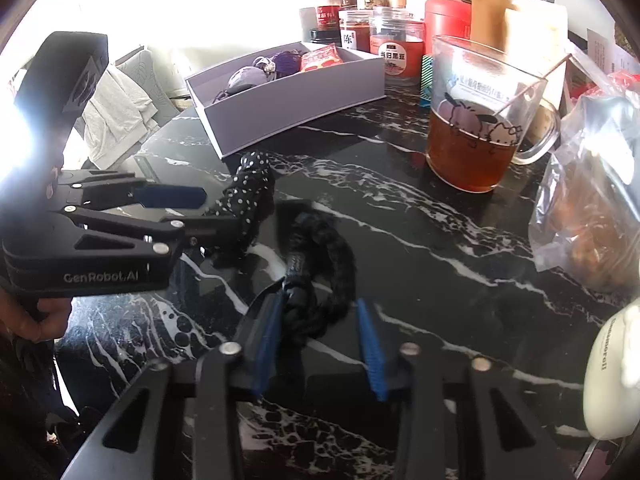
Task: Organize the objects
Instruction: 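Close left tool on the polka-dot scrunchie while right tool grasps the black scrunchie, then lift the polka-dot scrunchie with left tool while right tool lifts the black scrunchie toward the box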
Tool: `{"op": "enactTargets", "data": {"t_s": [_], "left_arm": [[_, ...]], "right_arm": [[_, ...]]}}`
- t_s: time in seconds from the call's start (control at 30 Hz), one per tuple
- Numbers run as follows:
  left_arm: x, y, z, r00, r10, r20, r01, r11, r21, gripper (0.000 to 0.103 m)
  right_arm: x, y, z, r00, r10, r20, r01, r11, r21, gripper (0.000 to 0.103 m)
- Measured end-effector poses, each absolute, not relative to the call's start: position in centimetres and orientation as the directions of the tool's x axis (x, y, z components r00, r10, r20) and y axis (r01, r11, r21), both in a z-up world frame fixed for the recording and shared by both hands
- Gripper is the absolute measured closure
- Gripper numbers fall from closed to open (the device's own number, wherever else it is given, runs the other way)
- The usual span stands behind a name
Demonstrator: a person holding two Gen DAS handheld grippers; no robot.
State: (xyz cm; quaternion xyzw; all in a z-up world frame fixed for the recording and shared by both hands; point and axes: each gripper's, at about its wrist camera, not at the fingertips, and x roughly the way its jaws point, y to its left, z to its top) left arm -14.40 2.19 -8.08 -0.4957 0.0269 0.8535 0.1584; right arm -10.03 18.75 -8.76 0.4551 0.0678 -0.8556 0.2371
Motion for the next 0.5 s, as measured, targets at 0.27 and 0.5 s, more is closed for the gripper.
{"op": "enactTargets", "data": {"t_s": [0.27, 0.5], "left_arm": [[-13.0, 2.8, -8.0, -0.438, 0.258, -0.861, -0.344, -0.933, -0.105, 0.084], [-10.3, 2.3, -7.8, -0.432, 0.261, -0.863, -0.341, -0.933, -0.112, 0.084]], "right_arm": [[-9.1, 19.1, -8.5, -0.487, -0.324, -0.811, 0.467, -0.882, 0.072, 0.083], [-7.9, 19.4, -8.4, -0.491, -0.323, -0.809, 0.477, -0.877, 0.061, 0.084]]}}
